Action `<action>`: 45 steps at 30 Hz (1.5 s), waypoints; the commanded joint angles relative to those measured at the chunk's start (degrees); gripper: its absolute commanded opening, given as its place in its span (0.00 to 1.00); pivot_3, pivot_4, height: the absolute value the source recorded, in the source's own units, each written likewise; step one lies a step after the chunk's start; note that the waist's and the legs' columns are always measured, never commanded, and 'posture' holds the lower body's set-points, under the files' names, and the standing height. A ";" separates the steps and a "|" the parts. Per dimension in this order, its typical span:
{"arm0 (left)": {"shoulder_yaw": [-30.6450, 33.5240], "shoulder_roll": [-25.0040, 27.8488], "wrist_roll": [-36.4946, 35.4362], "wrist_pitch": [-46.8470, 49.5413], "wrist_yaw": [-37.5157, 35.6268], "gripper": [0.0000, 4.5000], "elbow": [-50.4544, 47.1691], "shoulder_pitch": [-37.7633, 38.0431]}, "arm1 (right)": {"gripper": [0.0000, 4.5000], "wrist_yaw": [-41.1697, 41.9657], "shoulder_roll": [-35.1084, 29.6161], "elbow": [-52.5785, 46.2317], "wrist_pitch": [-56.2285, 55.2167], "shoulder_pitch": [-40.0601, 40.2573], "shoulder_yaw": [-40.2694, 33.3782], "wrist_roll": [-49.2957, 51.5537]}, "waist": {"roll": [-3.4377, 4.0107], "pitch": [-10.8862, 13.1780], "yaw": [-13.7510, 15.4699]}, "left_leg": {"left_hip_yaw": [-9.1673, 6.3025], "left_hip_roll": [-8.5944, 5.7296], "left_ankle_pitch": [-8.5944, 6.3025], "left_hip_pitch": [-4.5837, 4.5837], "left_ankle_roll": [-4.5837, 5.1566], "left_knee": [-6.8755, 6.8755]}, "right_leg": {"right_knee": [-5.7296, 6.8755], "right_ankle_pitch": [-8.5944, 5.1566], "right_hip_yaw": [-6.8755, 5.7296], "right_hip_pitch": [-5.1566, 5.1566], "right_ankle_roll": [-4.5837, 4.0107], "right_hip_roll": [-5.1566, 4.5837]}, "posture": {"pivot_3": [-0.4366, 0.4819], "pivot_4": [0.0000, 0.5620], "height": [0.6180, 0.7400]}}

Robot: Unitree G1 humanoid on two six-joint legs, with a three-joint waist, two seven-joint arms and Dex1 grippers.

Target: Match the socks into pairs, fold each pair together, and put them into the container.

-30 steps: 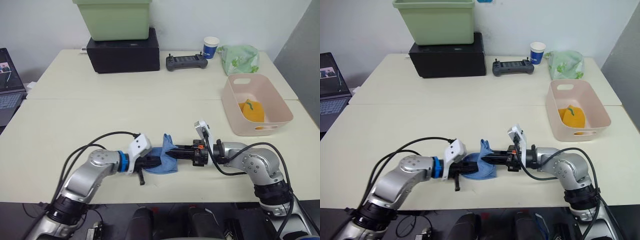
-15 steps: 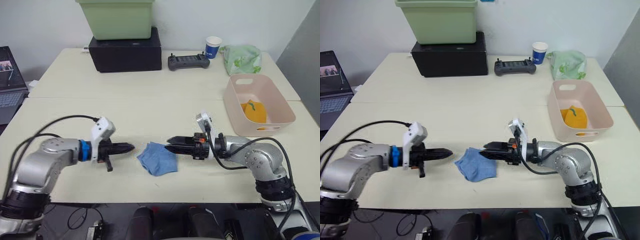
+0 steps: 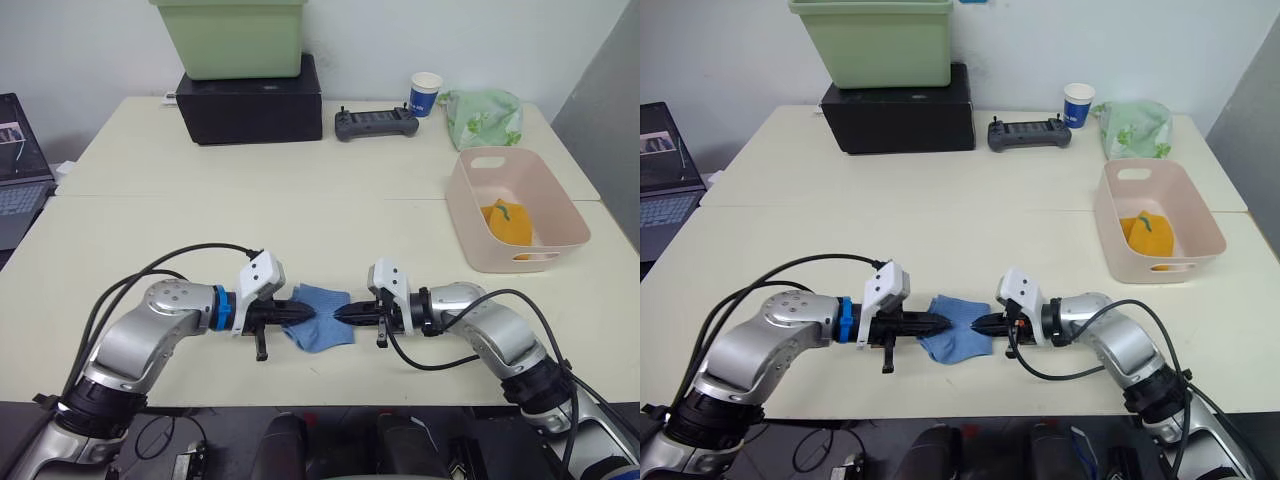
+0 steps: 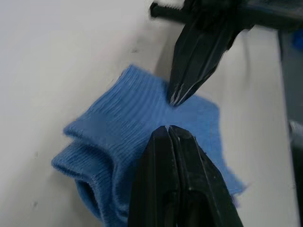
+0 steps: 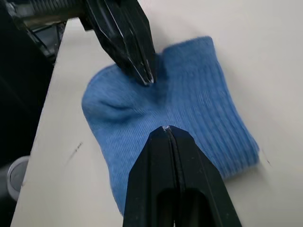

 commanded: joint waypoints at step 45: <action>6.04 3.12 0.56 -7.48 -6.18 0.00 4.62 4.63 | 0.01 -23.85 24.44 8.44 47.28 -4.97 -23.79 18.96 | 0.04 -0.07 -1.41 | -0.01 0.03 -0.01 0.19 0.01 -0.14 | 0.08 -0.02 0.01 0.08 -0.05 0.02 | 0.48 0.27 1.00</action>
